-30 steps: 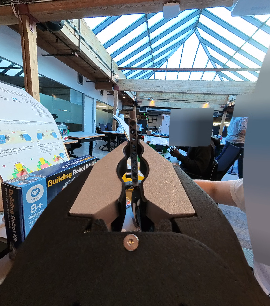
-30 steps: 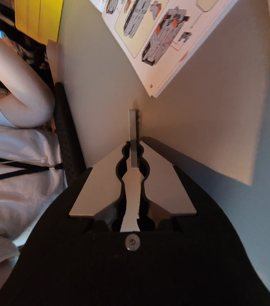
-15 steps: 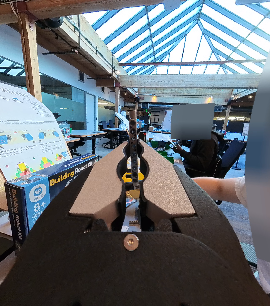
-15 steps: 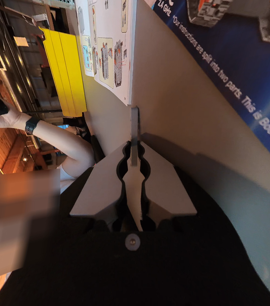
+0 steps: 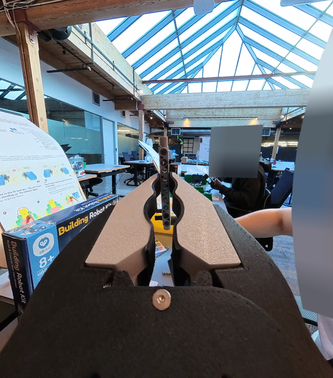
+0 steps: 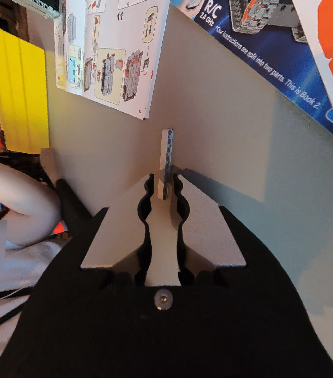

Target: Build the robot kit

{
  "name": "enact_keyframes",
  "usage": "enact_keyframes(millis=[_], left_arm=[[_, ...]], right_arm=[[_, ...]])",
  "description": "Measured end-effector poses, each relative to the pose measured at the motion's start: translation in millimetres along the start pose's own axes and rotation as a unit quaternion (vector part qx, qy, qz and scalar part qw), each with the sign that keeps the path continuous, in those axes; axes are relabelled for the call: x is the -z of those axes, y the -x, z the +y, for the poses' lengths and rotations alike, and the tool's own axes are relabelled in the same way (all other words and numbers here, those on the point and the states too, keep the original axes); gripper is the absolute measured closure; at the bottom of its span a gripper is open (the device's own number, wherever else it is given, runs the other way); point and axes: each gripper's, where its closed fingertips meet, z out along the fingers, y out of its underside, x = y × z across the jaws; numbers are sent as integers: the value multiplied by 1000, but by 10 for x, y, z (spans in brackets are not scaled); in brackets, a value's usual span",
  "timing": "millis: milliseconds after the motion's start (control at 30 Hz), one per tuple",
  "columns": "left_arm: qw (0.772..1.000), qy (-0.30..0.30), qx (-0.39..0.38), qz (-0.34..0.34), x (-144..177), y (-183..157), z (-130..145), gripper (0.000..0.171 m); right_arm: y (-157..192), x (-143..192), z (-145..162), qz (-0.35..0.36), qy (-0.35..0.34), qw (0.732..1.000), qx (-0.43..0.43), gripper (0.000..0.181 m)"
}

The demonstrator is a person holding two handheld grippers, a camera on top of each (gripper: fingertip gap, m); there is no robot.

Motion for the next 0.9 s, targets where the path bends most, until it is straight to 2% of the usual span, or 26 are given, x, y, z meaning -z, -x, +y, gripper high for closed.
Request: enact_keyframes(millis=[133,267,333,433,567,633,700,767,833,900], left_arm=[[1000,-5,-1,4,22,-18,-26,167],[1000,-6,-7,-1,43,-20,-42,167],[1000,-6,-10,-4,55,-14,-45,167],[1000,-10,-5,0,71,-15,-52,167],[1000,-5,-9,-10,85,12,-39,167],[1000,-7,-8,-6,85,6,-44,167],[1000,-8,-4,-2,79,0,-44,167],[1000,-4,-3,-2,66,6,-23,167],[1000,2,-2,-2,47,12,2,167],[1000,8,-1,-5,20,29,32,167]], right_arm=[[0,96,-63,57,-49,992,98,162],[201,105,-101,137,-76,958,240,160],[219,41,-60,136,-68,963,221,157],[112,41,-108,122,-92,974,166,158],[-4,-30,1,149,-67,972,171,154],[16,-65,15,175,-65,961,202,158],[41,-108,55,198,-50,949,239,172],[78,-137,75,228,-43,932,279,173],[91,-147,93,272,-32,907,319,174],[101,-141,91,325,-21,872,365,174]])
